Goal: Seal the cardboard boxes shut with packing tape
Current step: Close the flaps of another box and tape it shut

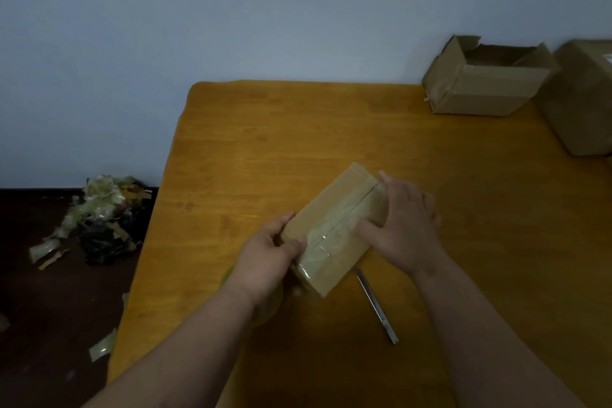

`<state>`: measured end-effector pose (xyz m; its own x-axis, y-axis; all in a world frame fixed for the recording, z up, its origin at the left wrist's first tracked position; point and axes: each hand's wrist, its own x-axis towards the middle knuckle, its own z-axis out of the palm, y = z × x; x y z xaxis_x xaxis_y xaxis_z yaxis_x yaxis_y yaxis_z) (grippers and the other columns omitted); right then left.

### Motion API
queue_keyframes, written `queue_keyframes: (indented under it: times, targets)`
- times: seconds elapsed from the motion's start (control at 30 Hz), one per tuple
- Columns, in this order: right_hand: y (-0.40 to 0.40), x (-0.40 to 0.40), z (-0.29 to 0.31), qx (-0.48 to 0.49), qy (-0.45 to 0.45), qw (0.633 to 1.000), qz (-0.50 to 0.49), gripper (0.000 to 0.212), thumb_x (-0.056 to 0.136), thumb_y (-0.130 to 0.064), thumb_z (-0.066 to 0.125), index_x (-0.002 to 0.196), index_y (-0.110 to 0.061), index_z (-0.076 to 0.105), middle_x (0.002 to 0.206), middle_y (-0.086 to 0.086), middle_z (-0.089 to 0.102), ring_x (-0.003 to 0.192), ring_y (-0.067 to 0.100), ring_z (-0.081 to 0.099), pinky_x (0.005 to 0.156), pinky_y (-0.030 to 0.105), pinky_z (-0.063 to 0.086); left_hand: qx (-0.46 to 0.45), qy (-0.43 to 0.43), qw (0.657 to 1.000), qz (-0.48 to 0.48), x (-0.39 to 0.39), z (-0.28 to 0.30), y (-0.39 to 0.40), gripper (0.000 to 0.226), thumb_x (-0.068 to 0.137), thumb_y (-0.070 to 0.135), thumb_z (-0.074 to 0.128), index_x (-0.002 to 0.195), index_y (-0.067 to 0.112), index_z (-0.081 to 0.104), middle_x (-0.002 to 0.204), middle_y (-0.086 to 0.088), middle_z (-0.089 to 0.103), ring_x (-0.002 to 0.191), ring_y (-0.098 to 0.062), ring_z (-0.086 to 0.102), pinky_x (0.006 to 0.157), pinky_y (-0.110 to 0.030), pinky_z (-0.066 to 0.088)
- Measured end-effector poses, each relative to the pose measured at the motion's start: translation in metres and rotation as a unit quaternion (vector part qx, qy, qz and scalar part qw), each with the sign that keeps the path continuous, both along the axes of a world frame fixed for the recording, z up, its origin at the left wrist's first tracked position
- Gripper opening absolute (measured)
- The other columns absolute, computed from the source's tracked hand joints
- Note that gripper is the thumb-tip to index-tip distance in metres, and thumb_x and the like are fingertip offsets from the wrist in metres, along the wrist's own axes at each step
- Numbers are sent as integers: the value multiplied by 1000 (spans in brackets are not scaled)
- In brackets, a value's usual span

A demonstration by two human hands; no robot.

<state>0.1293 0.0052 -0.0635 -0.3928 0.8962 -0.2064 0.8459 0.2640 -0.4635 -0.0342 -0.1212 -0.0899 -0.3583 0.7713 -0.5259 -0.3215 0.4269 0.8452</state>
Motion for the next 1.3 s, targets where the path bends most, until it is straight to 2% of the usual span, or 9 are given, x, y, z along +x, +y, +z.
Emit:
queue_keyframes:
  times: [0.17, 0.33, 0.5, 0.6, 0.73, 0.83, 0.93, 1.1, 1.3]
  targets:
    - [-8, -10, -7, -34, -74, 997, 19, 129, 58, -83, 66, 152, -34, -8, 159, 2, 6, 145, 32, 10, 115, 55, 14, -9, 75, 997, 28, 9, 1, 6, 75, 76, 34, 82, 133, 45, 34, 126, 7, 51, 111, -18, 58, 93, -42, 55]
    - [16, -7, -5, -46, 33, 995, -80, 113, 69, -63, 76, 153, -27, 8, 152, 2, 32, 139, 25, 33, 112, 53, 23, 12, 30, 992, 119, 0, 1, 25, 78, 91, 26, 67, 153, 32, 20, 136, 6, 47, 94, -1, 51, 68, -20, 43]
    - [14, -18, -17, -155, 96, 978, -100, 124, 66, -64, 79, 156, -28, 2, 161, -1, 22, 145, 26, 28, 115, 51, 31, -27, 60, 995, 79, 2, 0, 41, 44, 87, 32, 72, 124, 32, 49, 116, 2, 64, 97, -14, 63, 78, -33, 54]
    - [24, -11, -19, -173, 144, 967, -117, 96, 77, -55, 74, 153, -29, 22, 148, -2, 44, 133, 23, 47, 106, 48, 44, -44, 47, 994, 89, -6, -2, 43, 41, 91, 36, 66, 128, 32, 49, 112, 2, 65, 97, -19, 64, 71, -32, 53]
    - [30, -8, -17, -196, 166, 957, -138, 63, 90, -48, 63, 144, -25, 38, 130, -4, 56, 111, 19, 57, 86, 36, 54, -65, 6, 992, 106, -5, -2, 45, 58, 86, 55, 64, 136, 32, 46, 119, 0, 63, 102, -22, 63, 88, -44, 54]
    - [27, -14, -23, -209, 188, 949, -142, 65, 76, -52, 77, 128, -28, 46, 113, -10, 59, 103, 15, 59, 80, 31, 52, -71, 31, 993, 92, 0, 1, 52, 39, 79, 36, 79, 107, 34, 53, 104, 5, 64, 91, -14, 62, 70, -30, 52]
    - [34, -10, -22, -212, 184, 951, -131, 41, 87, -47, 68, 120, -28, 54, 105, -13, 62, 98, 12, 60, 72, 26, 49, -78, 21, 992, 97, -7, 3, 54, 35, 86, 31, 72, 118, 26, 57, 103, 1, 68, 91, -18, 65, 74, -35, 54]
    - [43, -8, -23, -293, 219, 910, -196, 72, 81, -68, 60, 136, -23, 48, 126, -1, 59, 112, 24, 58, 95, 45, 49, -117, -67, 983, 127, -13, 1, 55, 63, 79, 71, 60, 124, 28, 60, 111, -7, 70, 102, -31, 66, 99, -54, 48]
    - [46, -5, -32, -299, 223, 916, -147, 41, 88, -61, 57, 112, -28, 59, 105, -7, 66, 100, 16, 61, 96, 41, 49, -149, -54, 982, 107, -21, 2, 60, 51, 88, 67, 46, 105, 21, 60, 101, -10, 69, 95, -28, 66, 96, -48, 51]
